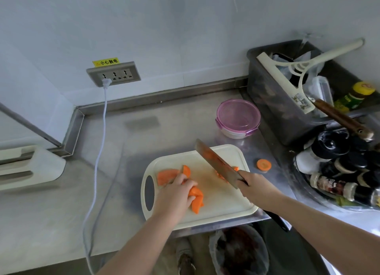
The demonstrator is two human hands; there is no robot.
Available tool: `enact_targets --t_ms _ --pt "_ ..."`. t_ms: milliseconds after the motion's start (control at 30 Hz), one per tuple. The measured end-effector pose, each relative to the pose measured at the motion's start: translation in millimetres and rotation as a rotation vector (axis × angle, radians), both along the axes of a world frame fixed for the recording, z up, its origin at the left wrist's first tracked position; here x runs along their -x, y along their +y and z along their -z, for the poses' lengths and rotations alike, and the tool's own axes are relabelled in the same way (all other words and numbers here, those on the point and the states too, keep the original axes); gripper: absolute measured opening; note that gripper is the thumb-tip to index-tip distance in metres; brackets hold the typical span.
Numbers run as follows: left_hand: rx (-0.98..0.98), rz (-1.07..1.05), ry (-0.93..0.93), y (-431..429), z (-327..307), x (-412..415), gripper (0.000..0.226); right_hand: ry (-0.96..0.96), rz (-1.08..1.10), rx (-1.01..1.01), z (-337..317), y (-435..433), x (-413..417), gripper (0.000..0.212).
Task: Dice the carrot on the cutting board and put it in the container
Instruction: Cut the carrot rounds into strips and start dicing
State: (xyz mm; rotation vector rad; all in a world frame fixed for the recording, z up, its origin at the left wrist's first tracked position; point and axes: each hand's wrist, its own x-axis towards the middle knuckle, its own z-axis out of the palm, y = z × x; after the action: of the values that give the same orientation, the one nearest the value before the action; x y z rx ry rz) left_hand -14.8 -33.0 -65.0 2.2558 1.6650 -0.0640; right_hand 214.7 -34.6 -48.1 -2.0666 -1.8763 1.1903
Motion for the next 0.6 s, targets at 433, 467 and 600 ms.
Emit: enact_targets --t_ms 433,467,600 --pt "-0.172 -0.259 -0.088 20.5 3.2 21.6 0.018 0.107 0.016 0.004 -11.5 -1.8 1.5 0.022" --pt "-0.163 -0.297 -0.080 18.3 2.0 26.2 0.019 0.108 0.016 0.007 -11.6 -1.1 2.3 0.023" --pt "-0.116 -0.415 -0.032 8.2 3.2 39.4 0.027 0.137 0.031 0.014 -11.8 0.7 4.9 0.027"
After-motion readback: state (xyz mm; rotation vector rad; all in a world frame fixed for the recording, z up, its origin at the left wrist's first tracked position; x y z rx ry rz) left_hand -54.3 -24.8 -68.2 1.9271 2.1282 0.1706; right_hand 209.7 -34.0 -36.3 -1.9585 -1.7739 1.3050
